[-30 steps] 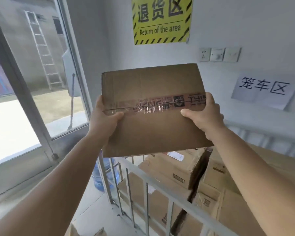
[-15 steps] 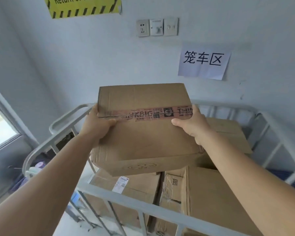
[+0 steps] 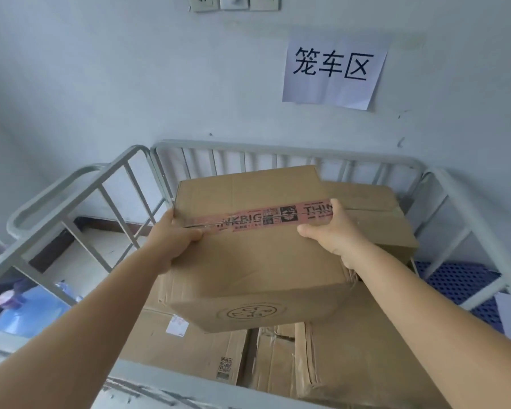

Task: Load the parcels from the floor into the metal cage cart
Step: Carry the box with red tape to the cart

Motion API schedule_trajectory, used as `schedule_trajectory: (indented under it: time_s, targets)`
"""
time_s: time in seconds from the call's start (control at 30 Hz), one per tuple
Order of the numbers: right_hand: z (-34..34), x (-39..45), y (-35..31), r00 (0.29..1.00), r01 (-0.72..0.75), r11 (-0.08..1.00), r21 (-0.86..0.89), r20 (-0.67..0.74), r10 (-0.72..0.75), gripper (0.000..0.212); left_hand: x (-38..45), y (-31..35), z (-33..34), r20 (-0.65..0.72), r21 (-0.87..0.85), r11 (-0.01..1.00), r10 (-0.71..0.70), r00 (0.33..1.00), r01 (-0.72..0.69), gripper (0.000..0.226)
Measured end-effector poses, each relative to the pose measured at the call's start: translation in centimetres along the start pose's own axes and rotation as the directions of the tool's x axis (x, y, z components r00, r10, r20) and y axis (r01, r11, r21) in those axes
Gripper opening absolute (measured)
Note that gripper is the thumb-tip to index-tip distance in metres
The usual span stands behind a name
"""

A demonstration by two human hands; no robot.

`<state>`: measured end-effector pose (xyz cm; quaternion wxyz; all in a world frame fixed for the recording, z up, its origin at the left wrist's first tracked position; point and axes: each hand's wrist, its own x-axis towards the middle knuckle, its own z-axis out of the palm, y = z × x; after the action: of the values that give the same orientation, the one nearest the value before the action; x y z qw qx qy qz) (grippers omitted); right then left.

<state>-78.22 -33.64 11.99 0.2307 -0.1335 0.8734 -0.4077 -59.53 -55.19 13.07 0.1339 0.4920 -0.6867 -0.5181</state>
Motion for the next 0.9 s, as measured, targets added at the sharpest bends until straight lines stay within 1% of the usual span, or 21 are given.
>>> schedule_trajectory:
  time_s: [0.1, 0.13, 0.17, 0.23, 0.27, 0.3, 0.43, 0.5, 0.53, 0.57, 0.67, 0.7, 0.8, 0.9]
  targets:
    - [1.5, 0.0, -1.5, 1.0, 0.009, 1.0, -0.027, 0.014, -0.009, 0.104, 1.9, -0.6, -2.3, 0.009, 0.013, 0.999, -0.034, 0.999, 0.034, 0.078]
    - [2.1, 0.0, -2.0, 1.0, 0.016, 0.999, -0.03, 0.024, -0.015, 0.1, 2.7, -0.8, -3.3, 0.015, 0.015, 0.999, -0.051, 0.999, 0.051, 0.079]
    - [2.9, -0.2, -2.4, 0.999, 0.019, 0.999, -0.035, 0.031, -0.018, 0.103, 3.4, -1.1, -4.3, 0.024, 0.02, 0.998, -0.068, 0.997, 0.067, 0.082]
    - [4.6, -0.7, -3.4, 0.999, 0.021, 0.999, -0.041, 0.042, -0.02, 0.117, 4.8, -1.8, -6.3, 0.034, 0.039, 0.995, -0.093, 0.995, 0.092, 0.087]
    - [5.3, -0.8, -3.8, 0.998, 0.03, 0.999, -0.044, 0.048, -0.028, 0.12, 5.3, -2.0, -7.2, 0.043, 0.036, 0.994, -0.105, 0.994, 0.103, 0.088]
    - [6.1, -0.9, -4.3, 0.998, 0.034, 0.998, -0.044, 0.051, -0.032, 0.119, 5.9, -2.3, -8.1, 0.052, 0.034, 0.993, -0.115, 0.992, 0.113, 0.087]
    - [9.2, -1.1, -5.9, 0.995, 0.065, 0.997, -0.039, 0.08, -0.062, 0.096, 7.4, -3.1, -11.7, 0.088, 0.069, 0.99, -0.132, 0.987, 0.126, 0.078]
    - [11.0, -1.3, -6.7, 0.991, 0.083, 0.995, -0.055, 0.106, -0.077, 0.079, 8.6, -3.7, -13.9, 0.1, 0.093, 0.984, -0.158, 0.982, 0.149, 0.077]
    - [12.1, -1.4, -7.0, 0.99, 0.081, 0.995, -0.065, 0.122, -0.073, 0.075, 9.2, -4.1, -14.9, 0.102, 0.107, 0.981, -0.172, 0.98, 0.161, 0.078]
    - [13.3, -1.3, -7.1, 0.988, 0.07, 0.995, -0.074, 0.143, -0.059, 0.076, 9.7, -4.6, -15.7, 0.104, 0.124, 0.976, -0.19, 0.976, 0.177, 0.078]
    - [17.4, -0.9, -6.6, 0.98, 0.008, 0.995, -0.095, 0.196, 0.01, 0.092, 11.2, -6.4, -17.2, 0.102, 0.174, 0.96, -0.24, 0.965, 0.22, 0.085]
    - [18.6, -0.7, -6.2, 0.977, -0.015, 0.995, -0.096, 0.212, 0.035, 0.094, 11.6, -7.2, -17.4, 0.102, 0.188, 0.957, -0.243, 0.965, 0.221, 0.086]
    - [22.0, -0.3, -4.7, 0.956, -0.105, 0.989, -0.104, 0.264, 0.13, 0.096, 12.8, -9.6, -17.2, 0.082, 0.222, 0.954, -0.225, 0.971, 0.202, 0.079]
    - [25.0, 0.2, -3.0, 0.93, -0.197, 0.974, -0.112, 0.294, 0.222, 0.096, 14.2, -12.2, -16.5, 0.07, 0.286, 0.939, -0.217, 0.974, 0.189, 0.08]
